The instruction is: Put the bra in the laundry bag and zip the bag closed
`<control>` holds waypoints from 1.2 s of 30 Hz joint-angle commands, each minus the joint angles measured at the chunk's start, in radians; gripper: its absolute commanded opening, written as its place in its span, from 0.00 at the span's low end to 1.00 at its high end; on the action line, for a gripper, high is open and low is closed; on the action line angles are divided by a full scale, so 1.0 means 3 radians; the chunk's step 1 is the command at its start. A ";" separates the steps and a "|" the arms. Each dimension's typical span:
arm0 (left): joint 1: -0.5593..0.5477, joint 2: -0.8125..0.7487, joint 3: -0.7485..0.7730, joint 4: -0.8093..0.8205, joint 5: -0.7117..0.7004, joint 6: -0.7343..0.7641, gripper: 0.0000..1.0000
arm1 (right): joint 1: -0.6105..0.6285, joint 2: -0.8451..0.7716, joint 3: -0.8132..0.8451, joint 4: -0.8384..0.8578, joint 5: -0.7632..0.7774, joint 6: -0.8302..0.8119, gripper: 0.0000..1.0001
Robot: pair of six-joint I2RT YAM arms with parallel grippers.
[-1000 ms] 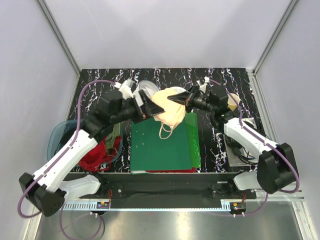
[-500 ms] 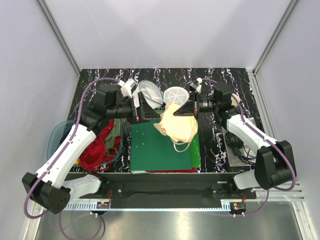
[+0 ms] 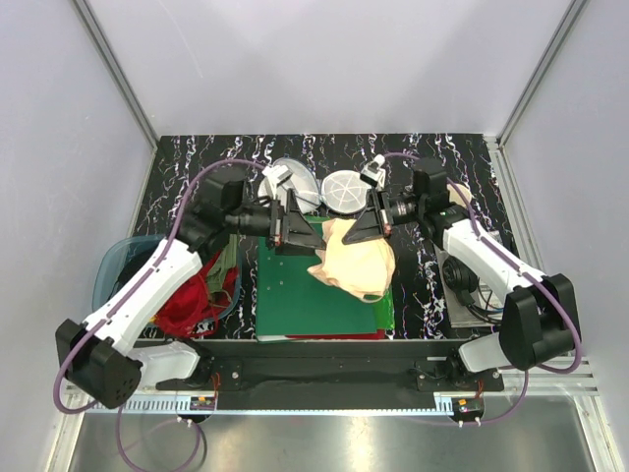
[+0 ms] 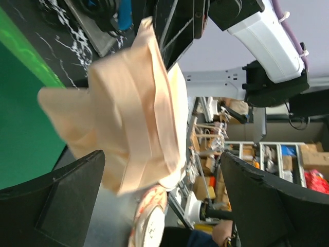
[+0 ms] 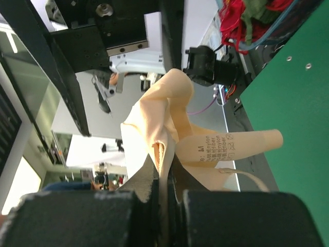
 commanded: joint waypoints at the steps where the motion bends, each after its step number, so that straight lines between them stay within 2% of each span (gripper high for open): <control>1: -0.0123 0.0185 0.0002 0.0342 0.0266 -0.0245 0.99 | 0.0165 0.0044 0.0221 -0.0095 -0.0121 -0.0270 0.00; 7: -0.0195 0.0410 0.0038 0.0398 0.0317 -0.0286 0.99 | 0.0298 0.0105 0.0343 -0.0314 -0.0131 -0.0398 0.00; 10: -0.0195 0.0523 0.0033 0.0459 0.0373 -0.0302 0.87 | 0.0354 0.0110 0.0369 -0.0350 -0.0141 -0.0423 0.00; 14: -0.0195 0.0589 0.0023 0.0541 0.0501 -0.0327 0.54 | 0.0365 0.0090 0.0394 -0.0366 -0.0146 -0.0459 0.00; 15: -0.0195 0.0574 0.0002 0.0577 0.0511 -0.0337 0.39 | 0.0370 0.0085 0.0395 -0.0371 -0.0136 -0.0459 0.00; 17: -0.0185 0.0543 -0.0104 0.0801 0.0537 -0.0480 0.24 | 0.0365 0.0100 0.0395 -0.0391 -0.0111 -0.0449 0.00; 18: -0.0174 0.0523 -0.0130 0.0893 0.0542 -0.0547 0.03 | 0.0365 0.0110 0.0389 -0.0396 -0.0055 -0.0429 0.00; 19: -0.0134 0.0487 -0.0151 0.0960 0.0522 -0.0608 0.00 | 0.0365 0.0110 0.0389 -0.0411 -0.0014 -0.0368 0.02; 20: -0.0108 0.0467 -0.0176 0.0965 0.0461 -0.0614 0.00 | 0.0370 0.0115 0.0394 -0.0417 0.0032 -0.0327 0.06; 21: -0.0082 0.0446 -0.0172 0.0960 0.0440 -0.0614 0.00 | 0.0365 0.0105 0.0395 -0.0427 0.0144 -0.0276 0.15; 22: -0.0027 0.0426 -0.0167 0.0965 0.0425 -0.0614 0.00 | 0.0365 0.0080 0.0400 -0.0473 0.0221 -0.0209 0.34; 25: 0.0101 0.0390 -0.0126 0.0838 0.0292 -0.0563 0.00 | 0.0339 -0.0017 0.0435 -0.0560 0.0579 -0.0005 0.55; 26: 0.0132 0.0385 -0.0085 0.0807 0.0216 -0.0547 0.00 | 0.0319 -0.0048 0.0461 -0.0575 0.0686 0.0072 0.67; 28: 0.0229 0.0369 -0.0044 0.0741 0.0108 -0.0542 0.00 | 0.0247 -0.0109 0.0522 -0.0652 0.0978 0.0261 0.76; 29: 0.0260 0.0349 -0.0013 0.0740 0.0006 -0.0557 0.00 | 0.0212 -0.0130 0.0619 -0.0748 0.1100 0.0277 0.87; 32: 0.0342 0.0323 0.0058 0.0730 -0.0198 -0.0588 0.00 | 0.0048 -0.0181 0.0935 -0.1417 0.1647 0.0155 1.00; 33: 0.0362 0.0328 0.0084 0.0700 -0.0230 -0.0573 0.00 | 0.0012 -0.0186 0.1018 -0.1753 0.1942 0.0109 1.00; 36: 0.0454 0.0344 0.0155 0.0456 -0.0322 -0.0456 0.00 | -0.0177 -0.0253 0.1248 -0.2275 0.2454 0.0011 1.00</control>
